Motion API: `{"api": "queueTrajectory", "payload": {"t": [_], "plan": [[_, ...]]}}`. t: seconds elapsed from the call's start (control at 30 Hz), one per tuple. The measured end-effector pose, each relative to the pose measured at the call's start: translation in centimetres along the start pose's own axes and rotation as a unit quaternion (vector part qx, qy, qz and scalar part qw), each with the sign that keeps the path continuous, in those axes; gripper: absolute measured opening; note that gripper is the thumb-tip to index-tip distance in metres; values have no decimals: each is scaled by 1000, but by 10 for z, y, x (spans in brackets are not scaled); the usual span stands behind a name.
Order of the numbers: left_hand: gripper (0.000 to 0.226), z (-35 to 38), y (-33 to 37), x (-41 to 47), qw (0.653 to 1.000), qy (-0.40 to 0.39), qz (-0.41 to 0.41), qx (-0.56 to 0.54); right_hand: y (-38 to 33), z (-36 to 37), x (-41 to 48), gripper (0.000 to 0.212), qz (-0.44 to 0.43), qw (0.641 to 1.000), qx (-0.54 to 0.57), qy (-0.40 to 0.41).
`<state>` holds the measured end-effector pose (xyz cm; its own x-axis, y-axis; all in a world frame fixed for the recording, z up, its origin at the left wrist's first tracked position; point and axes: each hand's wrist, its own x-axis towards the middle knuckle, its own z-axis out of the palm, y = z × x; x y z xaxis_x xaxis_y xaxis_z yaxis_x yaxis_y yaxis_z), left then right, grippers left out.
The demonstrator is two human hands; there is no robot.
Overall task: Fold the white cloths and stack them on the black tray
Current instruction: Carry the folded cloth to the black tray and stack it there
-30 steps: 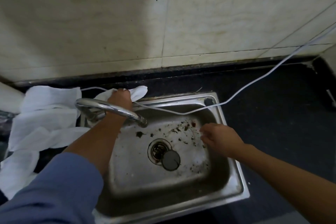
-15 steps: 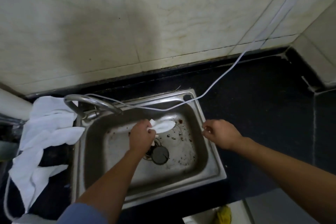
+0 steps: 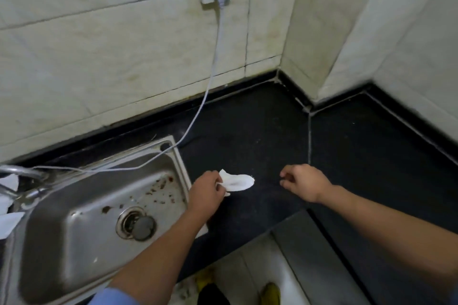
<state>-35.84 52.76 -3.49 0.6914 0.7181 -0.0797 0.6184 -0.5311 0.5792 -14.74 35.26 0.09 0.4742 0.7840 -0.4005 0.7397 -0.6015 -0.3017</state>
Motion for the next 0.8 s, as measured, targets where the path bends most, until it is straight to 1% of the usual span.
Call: {"api": "queueTrajectory", "payload": {"t": [0.17, 0.3, 0.37, 0.5, 0.63, 0.73, 0.8], "plan": [[9, 34, 49, 22, 998, -40, 48, 30, 47, 4, -16, 27, 40, 999, 27, 16], [13, 61, 66, 39, 993, -76, 82, 35, 65, 21, -18, 26, 70, 996, 55, 10], [16, 71, 67, 44, 989, -109, 87, 40, 70, 27, -16, 25, 81, 995, 60, 4], [24, 83, 48, 44, 985, -156, 66, 32, 76, 31, -2, 25, 87, 995, 54, -9], [37, 88, 19, 45, 982, -178, 20, 67, 71, 34, 21, 23, 88, 994, 54, -19], [50, 91, 5, 51, 979, -186, 9, 84, 60, 39, 45, 23, 82, 995, 55, -4], [48, 94, -1, 54, 977, -193, 8, 87, 50, 47, 60, 29, 87, 994, 68, 7]]}}
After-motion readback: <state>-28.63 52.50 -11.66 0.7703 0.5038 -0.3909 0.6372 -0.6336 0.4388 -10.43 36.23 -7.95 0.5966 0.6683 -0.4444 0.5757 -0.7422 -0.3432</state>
